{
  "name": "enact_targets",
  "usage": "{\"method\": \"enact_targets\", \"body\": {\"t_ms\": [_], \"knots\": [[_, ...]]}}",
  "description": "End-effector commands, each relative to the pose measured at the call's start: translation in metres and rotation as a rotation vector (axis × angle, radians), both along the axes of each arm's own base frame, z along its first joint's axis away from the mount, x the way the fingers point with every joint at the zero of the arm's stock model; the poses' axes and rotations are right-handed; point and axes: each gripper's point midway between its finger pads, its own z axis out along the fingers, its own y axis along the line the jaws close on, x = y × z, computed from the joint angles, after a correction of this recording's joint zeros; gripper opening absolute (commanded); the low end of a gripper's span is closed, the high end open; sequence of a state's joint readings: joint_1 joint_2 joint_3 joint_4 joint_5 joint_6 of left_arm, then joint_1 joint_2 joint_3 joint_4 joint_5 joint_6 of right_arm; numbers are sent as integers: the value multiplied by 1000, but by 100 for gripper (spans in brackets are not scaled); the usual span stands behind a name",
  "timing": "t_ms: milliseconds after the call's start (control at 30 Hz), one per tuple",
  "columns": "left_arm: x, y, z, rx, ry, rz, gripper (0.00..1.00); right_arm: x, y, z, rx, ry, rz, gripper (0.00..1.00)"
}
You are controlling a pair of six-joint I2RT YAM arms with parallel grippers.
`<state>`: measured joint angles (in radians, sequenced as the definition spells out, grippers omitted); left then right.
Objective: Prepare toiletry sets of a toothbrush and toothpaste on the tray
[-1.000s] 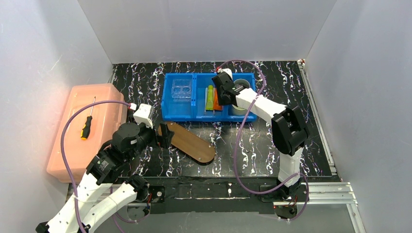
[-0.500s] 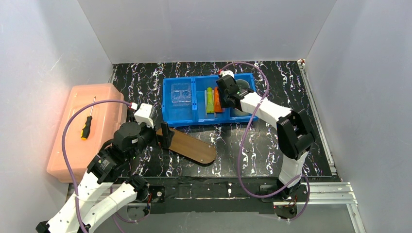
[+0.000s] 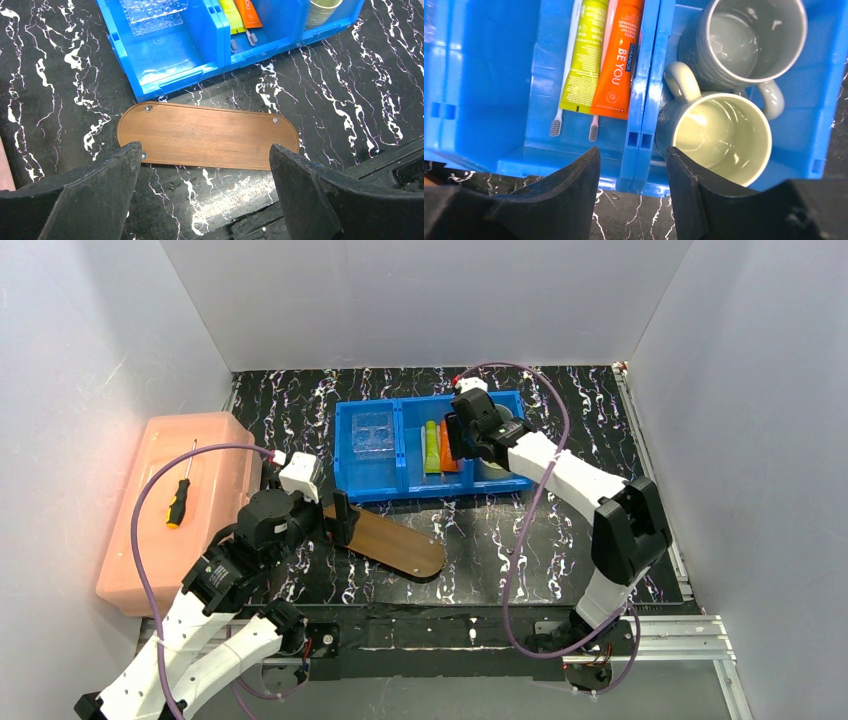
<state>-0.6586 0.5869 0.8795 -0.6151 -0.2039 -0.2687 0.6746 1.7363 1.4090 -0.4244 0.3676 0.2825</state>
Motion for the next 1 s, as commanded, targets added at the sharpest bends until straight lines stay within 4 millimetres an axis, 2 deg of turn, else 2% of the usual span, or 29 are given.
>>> {"method": "enact_targets", "body": {"t_ms": [0,200,400,633,800,967], "knots": [[0,5,-3,28,6,13,99,-9,-9,34,24,-52,-1,61],[0,6,-2,27,0,18,99,-39,-13,41,67,-32,14,62],[-1,7,-2,26,-2,20,99,-72,-23,34,64,-4,21,62],[-1,7,-2,29,-1,22,99,-114,-27,35,86,27,70,62],[-1,8,-1,27,-2,24,99,-141,-24,26,97,65,102,62],[-1,8,-2,28,-1,24,99,-163,-17,8,88,105,119,61]]}}
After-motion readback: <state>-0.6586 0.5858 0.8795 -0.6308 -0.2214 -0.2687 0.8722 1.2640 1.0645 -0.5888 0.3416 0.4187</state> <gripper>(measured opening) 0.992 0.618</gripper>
